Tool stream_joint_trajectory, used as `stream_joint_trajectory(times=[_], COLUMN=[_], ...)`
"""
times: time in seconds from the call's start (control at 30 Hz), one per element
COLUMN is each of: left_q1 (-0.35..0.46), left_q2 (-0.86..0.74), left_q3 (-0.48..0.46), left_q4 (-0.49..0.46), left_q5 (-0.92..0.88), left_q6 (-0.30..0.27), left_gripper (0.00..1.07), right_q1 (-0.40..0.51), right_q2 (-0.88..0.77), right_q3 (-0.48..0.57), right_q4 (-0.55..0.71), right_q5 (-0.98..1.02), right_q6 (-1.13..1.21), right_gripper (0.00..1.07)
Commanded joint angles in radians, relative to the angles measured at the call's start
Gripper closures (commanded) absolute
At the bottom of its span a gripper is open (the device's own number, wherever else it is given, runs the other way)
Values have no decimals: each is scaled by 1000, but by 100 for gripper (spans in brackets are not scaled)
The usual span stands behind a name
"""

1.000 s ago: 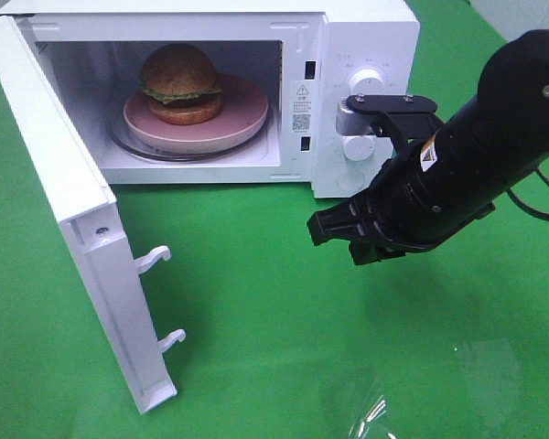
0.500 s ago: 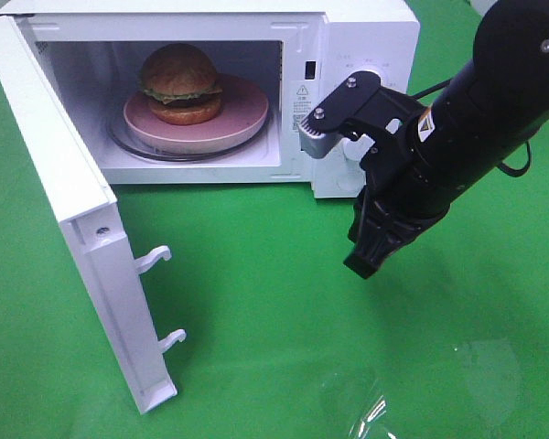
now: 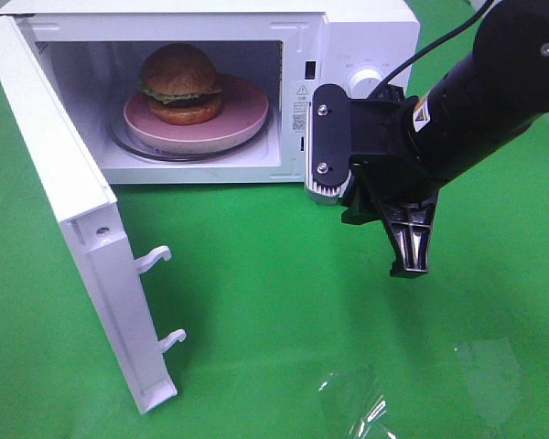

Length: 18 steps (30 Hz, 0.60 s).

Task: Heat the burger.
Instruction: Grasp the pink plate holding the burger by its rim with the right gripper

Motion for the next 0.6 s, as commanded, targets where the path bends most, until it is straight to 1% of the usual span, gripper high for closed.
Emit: stream_joint_trajectory(times=[0.03, 0.07, 0.1, 0.17, 0.2, 0.23, 0.27, 0.3, 0.33, 0.37, 0.4, 0.43, 0.47, 0.5, 0.53, 0.6], left_q1=[-1, -1, -1, -1, -1, -1, -1, -1, -1, -1, -1, -1, -1, -1, -1, -1], left_q2=[-16, -16, -16, -16, -16, -16, -16, -16, -16, -16, -16, -16, -16, -16, -16, -16], left_q3=[2, 2, 2, 2, 2, 2, 2, 2, 2, 2, 2, 2, 2, 2, 2, 2], left_q4=[-2, -2, -2, -2, -2, -2, -2, -2, -2, -2, -2, -2, -2, -2, -2, -2], left_q5=[-7, -7, -7, -7, -7, -7, -7, -7, -7, -7, -7, -7, -7, -7, -7, -7], left_q6=[-5, -5, -5, -5, -5, -5, -5, -5, -5, -5, -5, -5, -5, -5, -5, -5], left_gripper=[8, 8, 8, 8, 8, 8, 8, 8, 8, 8, 8, 8, 8, 8, 8, 8], right_q1=[2, 2, 2, 2, 2, 2, 2, 2, 2, 2, 2, 2, 2, 2, 2, 2], right_q2=[-7, -7, -7, -7, -7, -7, -7, -7, -7, -7, -7, -7, -7, -7, -7, -7], right_q3=[-6, -6, -6, -6, -6, -6, -6, -6, -6, -6, -6, -6, -6, -6, -6, -6], right_q4=[-21, -46, -46, -81, -81, -105, -105, -124, -124, -132, -132, -132, -132, -132, -132, -132], right_q5=[-27, -41, -41, -70, -70, -90, -90, -95, -95, -93, -93, -93, -95, -95, -98, -98], right_q6=[-61, -64, -64, -59, -59, -48, -48, -40, -40, -27, -19, -19, 4, 4, 5, 5], right_gripper=[84, 80, 80, 71, 71, 61, 61, 50, 50, 38, 31, 31, 20, 20, 14, 13])
